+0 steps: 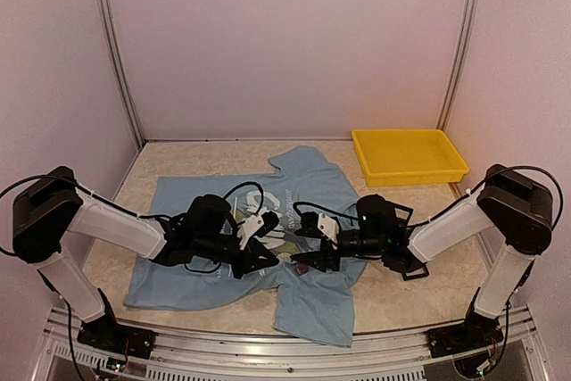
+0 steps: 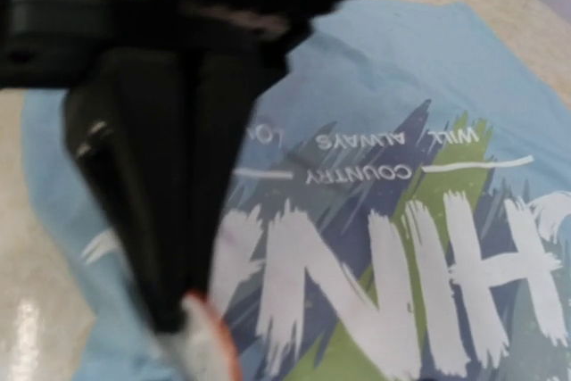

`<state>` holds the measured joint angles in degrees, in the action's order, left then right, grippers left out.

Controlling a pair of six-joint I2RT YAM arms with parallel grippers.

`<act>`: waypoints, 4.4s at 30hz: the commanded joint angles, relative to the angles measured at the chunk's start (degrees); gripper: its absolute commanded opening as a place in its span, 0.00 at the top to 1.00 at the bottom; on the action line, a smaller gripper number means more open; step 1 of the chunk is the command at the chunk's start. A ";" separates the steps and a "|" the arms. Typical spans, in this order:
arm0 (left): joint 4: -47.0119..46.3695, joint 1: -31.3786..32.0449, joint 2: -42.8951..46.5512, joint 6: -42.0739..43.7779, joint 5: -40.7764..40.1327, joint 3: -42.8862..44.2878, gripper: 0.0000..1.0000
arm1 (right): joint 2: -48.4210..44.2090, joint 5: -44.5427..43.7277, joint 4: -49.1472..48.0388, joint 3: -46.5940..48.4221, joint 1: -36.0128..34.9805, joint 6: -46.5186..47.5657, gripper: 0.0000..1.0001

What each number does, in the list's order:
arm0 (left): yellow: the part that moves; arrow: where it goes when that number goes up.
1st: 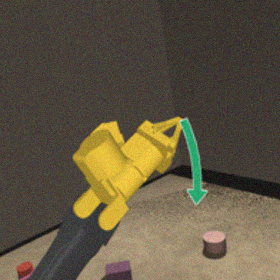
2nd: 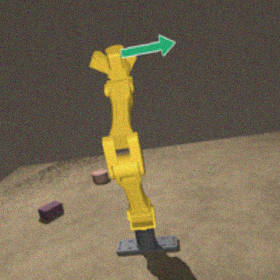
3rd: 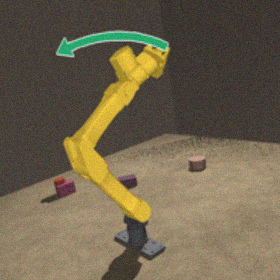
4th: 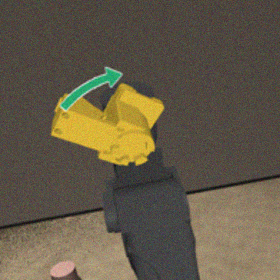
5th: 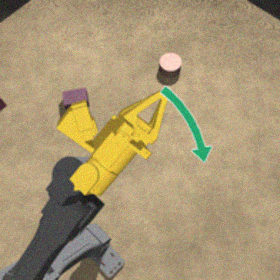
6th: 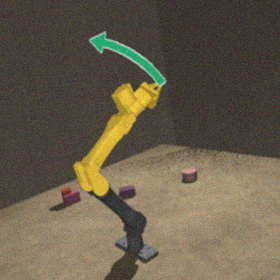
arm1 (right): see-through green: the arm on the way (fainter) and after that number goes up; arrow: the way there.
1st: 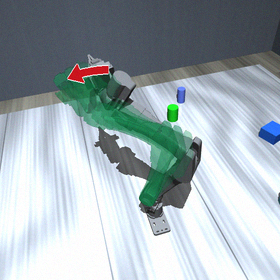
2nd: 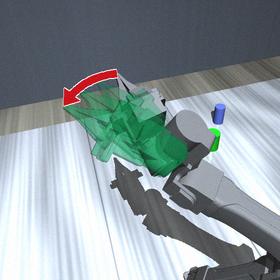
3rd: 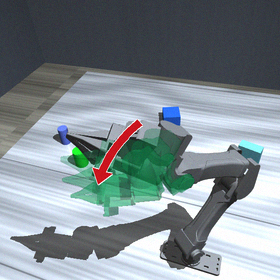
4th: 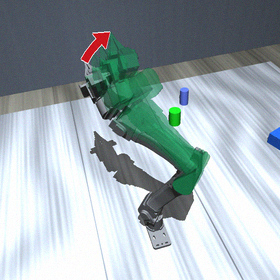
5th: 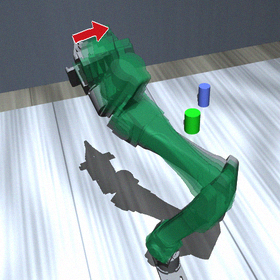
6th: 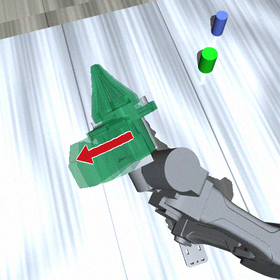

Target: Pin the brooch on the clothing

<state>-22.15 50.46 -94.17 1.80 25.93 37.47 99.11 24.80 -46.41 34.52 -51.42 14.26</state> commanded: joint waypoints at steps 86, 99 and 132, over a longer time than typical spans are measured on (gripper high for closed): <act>0.18 4.02 6.37 6.30 -2.95 -1.96 1.00 | 16.54 26.54 13.08 20.38 6.78 -19.58 0.90; 0.30 4.12 6.56 6.46 -2.91 -2.14 1.00 | 15.76 26.33 13.34 20.43 7.74 -20.90 0.96; 0.91 6.80 5.83 10.19 -19.59 -2.05 1.00 | 7.84 24.16 27.83 18.48 8.94 -9.45 0.65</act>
<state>-22.15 54.39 -88.88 8.34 13.80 36.05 112.49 53.43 -25.74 53.63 -43.86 -2.44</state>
